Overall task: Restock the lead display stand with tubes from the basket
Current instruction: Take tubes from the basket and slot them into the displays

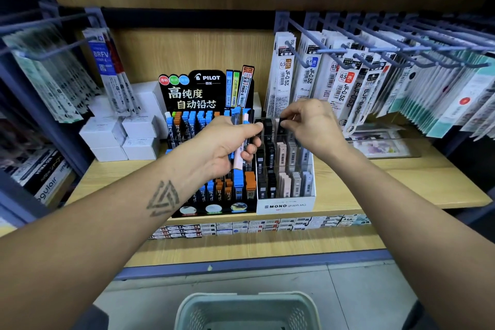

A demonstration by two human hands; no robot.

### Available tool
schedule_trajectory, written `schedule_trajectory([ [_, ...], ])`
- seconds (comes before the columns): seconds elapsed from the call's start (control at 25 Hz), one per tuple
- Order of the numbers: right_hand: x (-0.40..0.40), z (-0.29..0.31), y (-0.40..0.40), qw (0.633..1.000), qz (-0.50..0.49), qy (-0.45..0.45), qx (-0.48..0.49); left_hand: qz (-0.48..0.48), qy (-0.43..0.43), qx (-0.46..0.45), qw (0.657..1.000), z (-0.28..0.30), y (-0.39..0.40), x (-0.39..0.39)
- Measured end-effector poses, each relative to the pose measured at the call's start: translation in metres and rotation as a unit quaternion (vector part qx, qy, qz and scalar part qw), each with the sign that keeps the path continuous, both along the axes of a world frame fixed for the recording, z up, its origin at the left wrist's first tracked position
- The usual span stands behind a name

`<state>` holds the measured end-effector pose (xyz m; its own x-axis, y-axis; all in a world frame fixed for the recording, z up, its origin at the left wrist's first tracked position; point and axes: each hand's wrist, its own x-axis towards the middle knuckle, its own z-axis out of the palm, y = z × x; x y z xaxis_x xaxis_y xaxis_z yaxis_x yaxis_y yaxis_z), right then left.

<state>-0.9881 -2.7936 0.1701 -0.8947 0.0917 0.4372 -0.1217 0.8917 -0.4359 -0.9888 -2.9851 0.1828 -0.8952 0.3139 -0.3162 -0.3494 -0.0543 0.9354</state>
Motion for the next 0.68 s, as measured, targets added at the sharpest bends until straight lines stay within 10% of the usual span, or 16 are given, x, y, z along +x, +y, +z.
schedule_trajectory([
  [0.68, -0.005, -0.019, -0.001, 0.998, -0.030, 0.059, 0.021, -0.021, 0.000, -0.016, 1.000, 0.000, -0.006, 0.003],
])
